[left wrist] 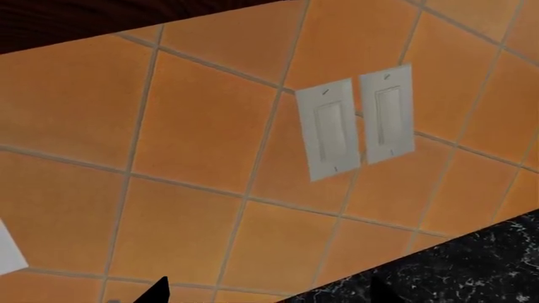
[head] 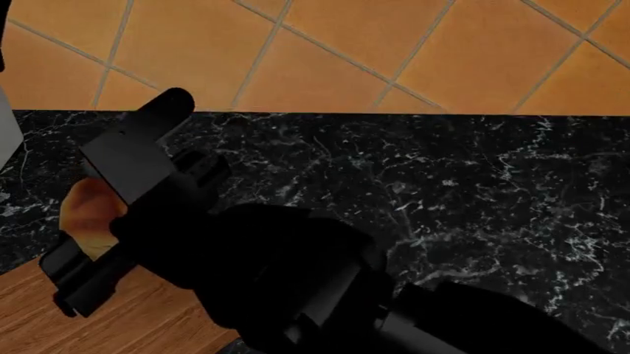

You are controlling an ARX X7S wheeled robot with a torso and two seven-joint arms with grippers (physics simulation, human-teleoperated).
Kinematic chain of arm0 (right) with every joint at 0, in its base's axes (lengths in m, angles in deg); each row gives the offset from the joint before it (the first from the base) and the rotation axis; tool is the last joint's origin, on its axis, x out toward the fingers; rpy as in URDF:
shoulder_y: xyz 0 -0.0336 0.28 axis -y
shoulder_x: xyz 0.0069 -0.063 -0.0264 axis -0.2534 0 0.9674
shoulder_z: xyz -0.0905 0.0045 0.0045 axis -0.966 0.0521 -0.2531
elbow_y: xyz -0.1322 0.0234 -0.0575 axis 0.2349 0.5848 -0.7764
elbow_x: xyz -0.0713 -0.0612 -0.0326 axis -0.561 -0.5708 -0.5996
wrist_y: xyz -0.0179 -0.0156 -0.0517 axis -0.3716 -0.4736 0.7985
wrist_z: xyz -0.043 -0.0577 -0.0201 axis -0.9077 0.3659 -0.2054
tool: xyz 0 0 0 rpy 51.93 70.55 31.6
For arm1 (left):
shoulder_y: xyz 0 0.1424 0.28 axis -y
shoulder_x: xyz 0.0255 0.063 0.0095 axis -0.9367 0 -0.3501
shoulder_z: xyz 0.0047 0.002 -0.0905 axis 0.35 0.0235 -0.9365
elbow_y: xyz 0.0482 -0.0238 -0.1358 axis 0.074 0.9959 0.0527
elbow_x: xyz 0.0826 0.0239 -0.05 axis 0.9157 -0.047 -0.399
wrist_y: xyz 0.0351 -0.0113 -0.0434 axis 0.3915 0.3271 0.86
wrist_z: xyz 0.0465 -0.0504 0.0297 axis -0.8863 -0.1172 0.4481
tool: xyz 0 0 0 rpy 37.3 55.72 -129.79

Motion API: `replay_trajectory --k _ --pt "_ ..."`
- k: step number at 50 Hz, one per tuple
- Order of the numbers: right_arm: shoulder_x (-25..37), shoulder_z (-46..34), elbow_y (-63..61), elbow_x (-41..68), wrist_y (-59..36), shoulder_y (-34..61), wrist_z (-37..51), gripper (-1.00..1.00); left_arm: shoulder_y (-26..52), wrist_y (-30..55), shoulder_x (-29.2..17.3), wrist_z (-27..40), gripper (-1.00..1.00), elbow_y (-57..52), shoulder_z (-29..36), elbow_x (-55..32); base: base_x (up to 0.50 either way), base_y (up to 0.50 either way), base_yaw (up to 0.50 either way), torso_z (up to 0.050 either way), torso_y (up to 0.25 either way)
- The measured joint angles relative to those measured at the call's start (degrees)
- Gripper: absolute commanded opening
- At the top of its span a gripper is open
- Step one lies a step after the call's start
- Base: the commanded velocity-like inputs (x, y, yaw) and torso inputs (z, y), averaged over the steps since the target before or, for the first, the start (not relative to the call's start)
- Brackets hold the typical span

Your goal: Place all breads on the cutting board.

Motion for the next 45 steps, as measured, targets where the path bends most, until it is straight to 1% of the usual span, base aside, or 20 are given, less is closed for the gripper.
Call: replay_trajectory --k 5,6,21,45 --pt "-0.3 0.4 0.6 -0.4 -0.1 -0.2 -0.6 -1.00 -0.1 -0.1 -0.3 0.3 1.00 -0.2 0.0 -0.3 0.00 0.00 0.00 0.000 0.000" --pt "-0.4 0.5 0.7 -0.5 -0.2 -0.2 -0.7 1.00 -0.2 -0.2 -0.3 0.3 1.00 -0.2 0.0 -0.4 0.00 0.00 0.00 0.000 0.000" --pt "0.6 0.1 -1.3 -0.6 -1.8 0.1 -0.7 1.00 0.0 -0.4 -0.8 0.9 1.00 -0.5 0.1 -1.2 0.00 0.00 0.00 0.000 0.000" --pt "9.1 4.2 -16.8 6.1 -8.4 10.4 5.7 1.00 1.9 -0.3 -0.5 1.2 1.00 0.0 1.0 -1.9 0.00 0.00 0.00 0.000 0.000"
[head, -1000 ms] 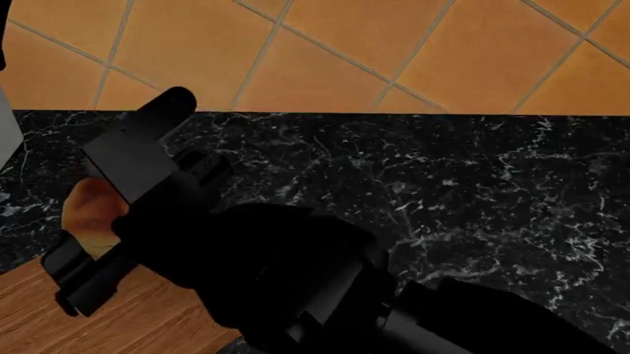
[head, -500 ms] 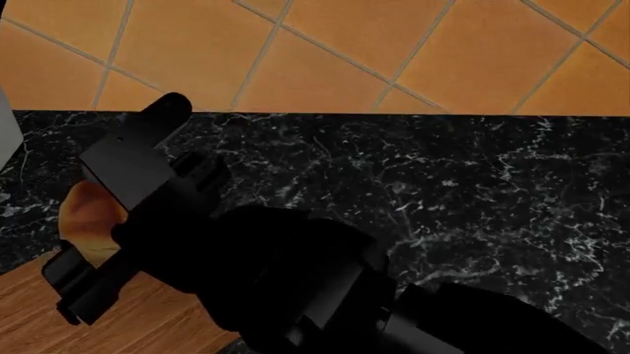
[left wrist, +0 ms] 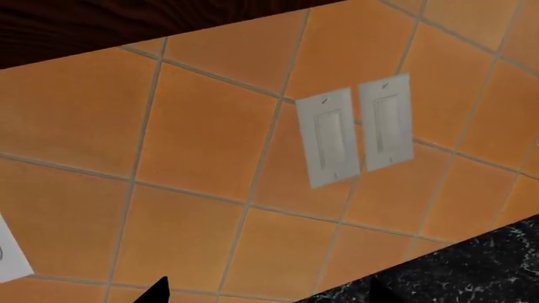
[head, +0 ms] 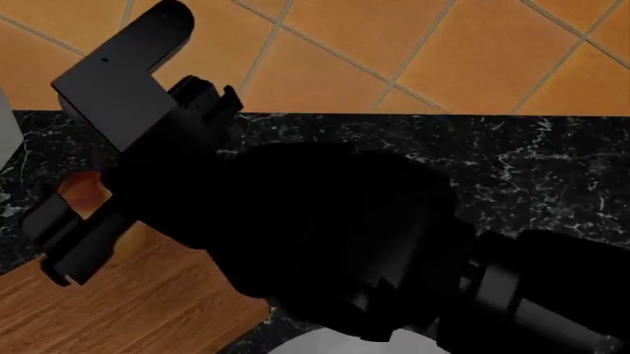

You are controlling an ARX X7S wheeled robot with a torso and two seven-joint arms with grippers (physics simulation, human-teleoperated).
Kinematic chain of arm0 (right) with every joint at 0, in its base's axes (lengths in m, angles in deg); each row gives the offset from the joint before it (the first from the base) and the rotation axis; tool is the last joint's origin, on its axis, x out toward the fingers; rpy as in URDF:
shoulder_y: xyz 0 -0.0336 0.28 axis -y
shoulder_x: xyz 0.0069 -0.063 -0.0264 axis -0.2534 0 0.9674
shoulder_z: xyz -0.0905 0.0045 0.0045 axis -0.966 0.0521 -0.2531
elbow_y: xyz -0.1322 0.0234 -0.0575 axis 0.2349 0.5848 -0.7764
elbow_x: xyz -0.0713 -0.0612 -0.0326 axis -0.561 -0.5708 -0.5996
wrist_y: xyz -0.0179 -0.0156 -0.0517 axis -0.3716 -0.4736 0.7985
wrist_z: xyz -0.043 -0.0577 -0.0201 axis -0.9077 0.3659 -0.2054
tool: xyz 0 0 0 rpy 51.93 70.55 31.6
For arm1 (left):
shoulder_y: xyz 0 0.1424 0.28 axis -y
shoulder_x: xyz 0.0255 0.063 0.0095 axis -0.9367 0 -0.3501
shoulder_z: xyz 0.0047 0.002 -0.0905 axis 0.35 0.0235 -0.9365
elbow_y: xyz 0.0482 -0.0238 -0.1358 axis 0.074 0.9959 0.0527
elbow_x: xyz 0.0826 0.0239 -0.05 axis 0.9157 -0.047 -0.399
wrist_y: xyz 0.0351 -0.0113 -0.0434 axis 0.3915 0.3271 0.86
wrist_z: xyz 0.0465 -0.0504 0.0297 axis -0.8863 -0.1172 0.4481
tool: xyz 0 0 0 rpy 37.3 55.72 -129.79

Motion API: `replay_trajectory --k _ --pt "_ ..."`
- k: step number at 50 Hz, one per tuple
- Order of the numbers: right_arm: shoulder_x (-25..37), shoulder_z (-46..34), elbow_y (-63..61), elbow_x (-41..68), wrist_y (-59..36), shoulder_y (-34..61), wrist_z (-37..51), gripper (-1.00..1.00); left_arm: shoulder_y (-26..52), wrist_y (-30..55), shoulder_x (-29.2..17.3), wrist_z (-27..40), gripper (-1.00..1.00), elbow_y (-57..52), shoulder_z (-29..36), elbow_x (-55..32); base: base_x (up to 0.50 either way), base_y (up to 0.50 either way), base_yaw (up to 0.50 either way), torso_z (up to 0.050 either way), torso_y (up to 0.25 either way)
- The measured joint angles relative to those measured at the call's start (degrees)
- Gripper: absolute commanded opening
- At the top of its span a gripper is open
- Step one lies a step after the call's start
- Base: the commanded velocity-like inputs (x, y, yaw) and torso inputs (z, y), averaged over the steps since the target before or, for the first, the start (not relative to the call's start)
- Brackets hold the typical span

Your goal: Place all breads on the cutting board.

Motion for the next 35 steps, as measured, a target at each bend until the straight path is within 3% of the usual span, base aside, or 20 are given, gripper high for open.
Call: replay_trajectory --k 17,35 --pt "5.9 3.4 -9.2 8.1 -5.4 5.7 5.7 1.00 0.4 -0.3 0.0 0.6 1.00 -0.3 0.4 -0.7 0.00 0.00 0.00 0.000 0.000" --pt "15.9 6.2 -20.1 25.1 -16.3 16.4 14.0 1.00 -0.5 -1.3 -0.2 0.3 1.00 -0.7 0.6 -0.5 0.00 0.00 0.00 0.000 0.000"
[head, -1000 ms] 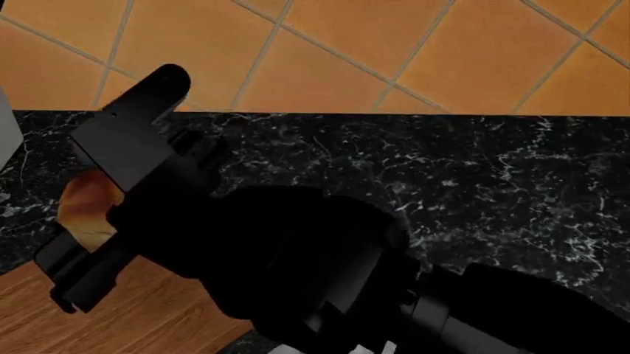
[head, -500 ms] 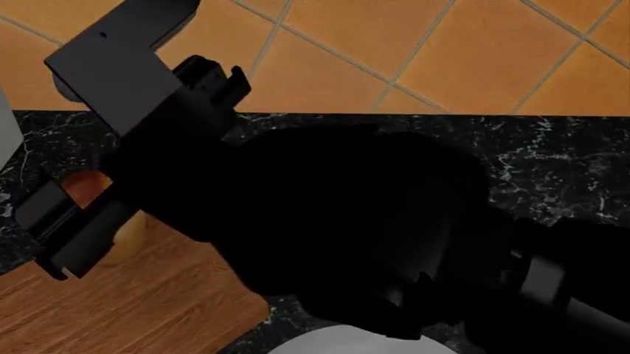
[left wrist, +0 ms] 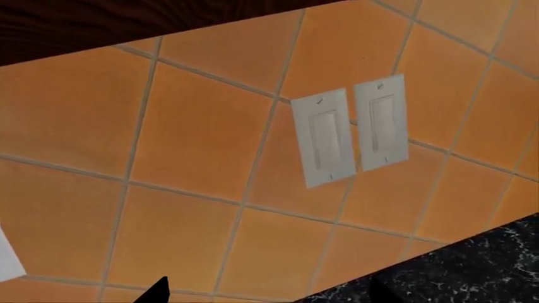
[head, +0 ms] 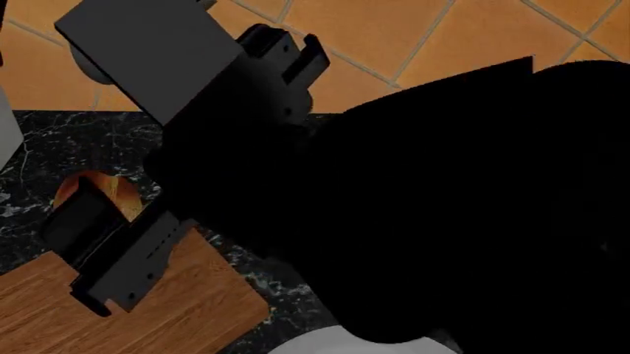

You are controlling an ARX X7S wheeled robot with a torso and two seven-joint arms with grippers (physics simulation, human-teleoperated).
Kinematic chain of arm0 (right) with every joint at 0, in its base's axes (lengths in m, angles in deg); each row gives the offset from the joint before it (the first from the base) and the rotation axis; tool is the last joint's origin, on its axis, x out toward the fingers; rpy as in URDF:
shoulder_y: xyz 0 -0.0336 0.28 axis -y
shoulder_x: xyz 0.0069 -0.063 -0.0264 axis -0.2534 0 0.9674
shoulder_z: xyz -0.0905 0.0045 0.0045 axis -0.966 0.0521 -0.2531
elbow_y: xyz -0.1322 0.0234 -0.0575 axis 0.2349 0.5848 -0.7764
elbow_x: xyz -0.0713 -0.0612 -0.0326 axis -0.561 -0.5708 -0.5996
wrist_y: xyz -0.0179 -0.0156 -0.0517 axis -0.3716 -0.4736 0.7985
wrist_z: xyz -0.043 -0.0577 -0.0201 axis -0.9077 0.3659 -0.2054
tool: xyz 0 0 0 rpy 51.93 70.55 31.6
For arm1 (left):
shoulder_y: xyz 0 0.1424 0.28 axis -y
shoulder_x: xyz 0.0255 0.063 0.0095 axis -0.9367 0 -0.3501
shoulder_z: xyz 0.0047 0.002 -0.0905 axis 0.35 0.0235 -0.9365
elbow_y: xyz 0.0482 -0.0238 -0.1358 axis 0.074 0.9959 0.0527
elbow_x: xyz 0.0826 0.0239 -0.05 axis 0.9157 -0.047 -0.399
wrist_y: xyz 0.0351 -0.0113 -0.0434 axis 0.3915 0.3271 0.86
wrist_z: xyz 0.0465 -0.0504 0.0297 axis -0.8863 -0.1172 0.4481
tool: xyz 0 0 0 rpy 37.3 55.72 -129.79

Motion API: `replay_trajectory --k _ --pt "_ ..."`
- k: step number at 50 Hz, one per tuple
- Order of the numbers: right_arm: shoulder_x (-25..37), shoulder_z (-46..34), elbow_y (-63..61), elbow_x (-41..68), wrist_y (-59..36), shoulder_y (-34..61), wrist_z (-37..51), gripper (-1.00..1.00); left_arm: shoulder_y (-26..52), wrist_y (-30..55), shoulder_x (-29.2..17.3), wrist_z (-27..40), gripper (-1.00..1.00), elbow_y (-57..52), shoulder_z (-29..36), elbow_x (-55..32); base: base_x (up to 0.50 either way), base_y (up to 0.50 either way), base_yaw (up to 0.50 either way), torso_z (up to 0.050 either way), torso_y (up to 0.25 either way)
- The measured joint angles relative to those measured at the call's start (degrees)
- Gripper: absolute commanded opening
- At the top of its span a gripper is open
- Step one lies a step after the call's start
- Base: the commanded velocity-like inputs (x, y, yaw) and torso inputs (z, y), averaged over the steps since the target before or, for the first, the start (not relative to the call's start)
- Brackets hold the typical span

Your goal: Place all breads on the cutting board.

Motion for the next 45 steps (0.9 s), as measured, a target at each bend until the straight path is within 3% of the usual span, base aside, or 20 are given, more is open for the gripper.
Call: replay_trajectory --k 17,45 --pt "8.2 -0.4 -7.3 20.3 -7.3 10.9 10.4 1.00 -0.6 -0.9 0.0 -1.2 1.00 0.2 0.5 0.9 0.00 0.00 0.00 0.000 0.000" --pt "17.4 -7.4 -13.0 49.7 -13.4 25.4 27.6 1.00 -2.3 -3.1 1.1 -3.6 1.00 0.6 1.5 3.4 0.00 0.00 0.00 0.000 0.000"
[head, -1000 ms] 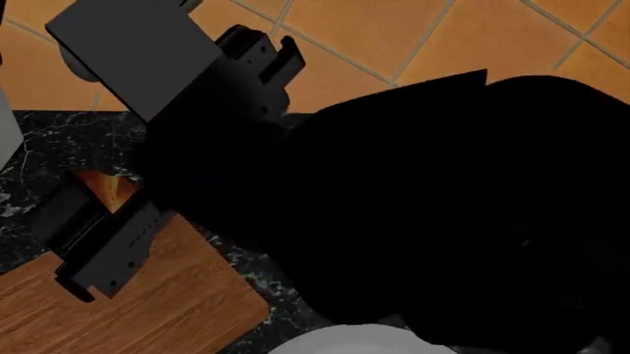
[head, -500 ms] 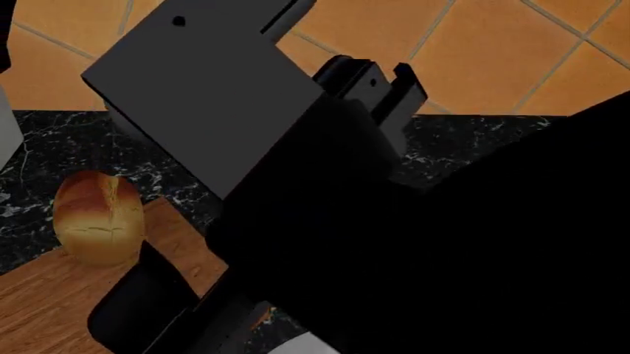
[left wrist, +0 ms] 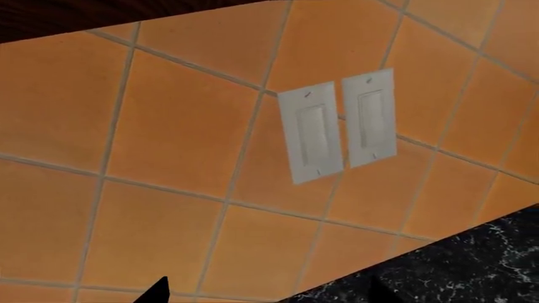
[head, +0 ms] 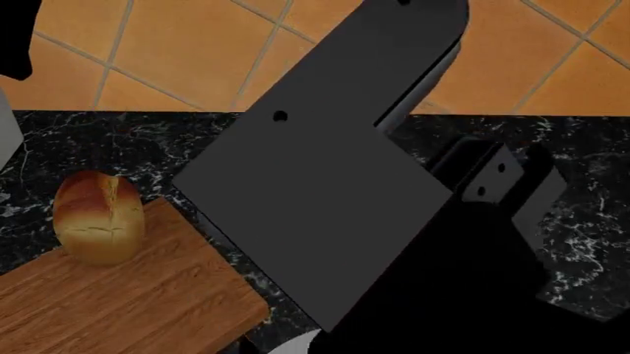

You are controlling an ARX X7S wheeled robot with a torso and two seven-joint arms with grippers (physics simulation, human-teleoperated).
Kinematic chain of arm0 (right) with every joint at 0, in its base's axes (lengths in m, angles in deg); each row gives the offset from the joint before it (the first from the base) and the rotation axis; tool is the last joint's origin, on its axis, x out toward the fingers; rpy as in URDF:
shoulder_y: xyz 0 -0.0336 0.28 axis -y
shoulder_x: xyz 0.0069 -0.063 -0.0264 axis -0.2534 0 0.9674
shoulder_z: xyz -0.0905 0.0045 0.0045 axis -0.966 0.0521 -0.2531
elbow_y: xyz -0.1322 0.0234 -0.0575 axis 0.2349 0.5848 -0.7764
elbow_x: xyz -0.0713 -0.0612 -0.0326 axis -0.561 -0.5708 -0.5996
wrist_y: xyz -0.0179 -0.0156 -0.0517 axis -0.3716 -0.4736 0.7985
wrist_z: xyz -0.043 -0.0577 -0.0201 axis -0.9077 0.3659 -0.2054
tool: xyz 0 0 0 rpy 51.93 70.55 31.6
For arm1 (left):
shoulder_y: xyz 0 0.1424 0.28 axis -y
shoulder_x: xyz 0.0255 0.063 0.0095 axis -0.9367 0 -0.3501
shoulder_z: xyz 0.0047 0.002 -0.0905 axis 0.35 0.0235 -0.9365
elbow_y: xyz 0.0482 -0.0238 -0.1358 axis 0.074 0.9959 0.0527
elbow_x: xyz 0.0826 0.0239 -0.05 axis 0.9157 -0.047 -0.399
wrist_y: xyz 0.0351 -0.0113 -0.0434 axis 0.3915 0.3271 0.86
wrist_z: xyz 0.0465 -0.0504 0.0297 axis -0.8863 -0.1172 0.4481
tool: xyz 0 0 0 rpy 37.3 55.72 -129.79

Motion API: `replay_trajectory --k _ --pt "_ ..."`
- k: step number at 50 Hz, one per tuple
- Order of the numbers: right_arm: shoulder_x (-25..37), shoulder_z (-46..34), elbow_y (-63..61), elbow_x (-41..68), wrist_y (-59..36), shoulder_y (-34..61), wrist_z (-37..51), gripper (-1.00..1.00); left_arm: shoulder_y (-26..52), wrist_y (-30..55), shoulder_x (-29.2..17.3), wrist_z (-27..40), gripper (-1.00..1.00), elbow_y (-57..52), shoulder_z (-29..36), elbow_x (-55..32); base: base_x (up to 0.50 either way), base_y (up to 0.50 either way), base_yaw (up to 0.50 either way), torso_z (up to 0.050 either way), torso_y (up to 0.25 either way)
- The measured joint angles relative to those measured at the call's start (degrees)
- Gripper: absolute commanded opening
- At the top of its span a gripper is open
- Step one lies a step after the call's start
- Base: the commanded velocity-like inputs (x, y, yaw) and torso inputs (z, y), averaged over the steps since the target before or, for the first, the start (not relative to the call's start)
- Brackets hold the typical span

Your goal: Place all breads on the cutting board.

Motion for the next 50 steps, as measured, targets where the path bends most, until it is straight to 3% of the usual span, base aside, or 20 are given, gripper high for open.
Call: replay_trajectory --k 27,50 --pt "7.5 -5.2 -4.7 13.3 -0.5 -2.7 9.7 1.00 -0.2 -0.7 0.0 -0.8 1.00 -0.2 0.4 0.6 0.00 0.00 0.00 0.000 0.000" --pt "11.5 -6.1 -3.7 7.2 -3.2 -9.4 8.8 1.00 -0.6 -1.1 -0.3 -0.6 1.00 -0.7 0.7 0.5 0.00 0.00 0.00 0.000 0.000"
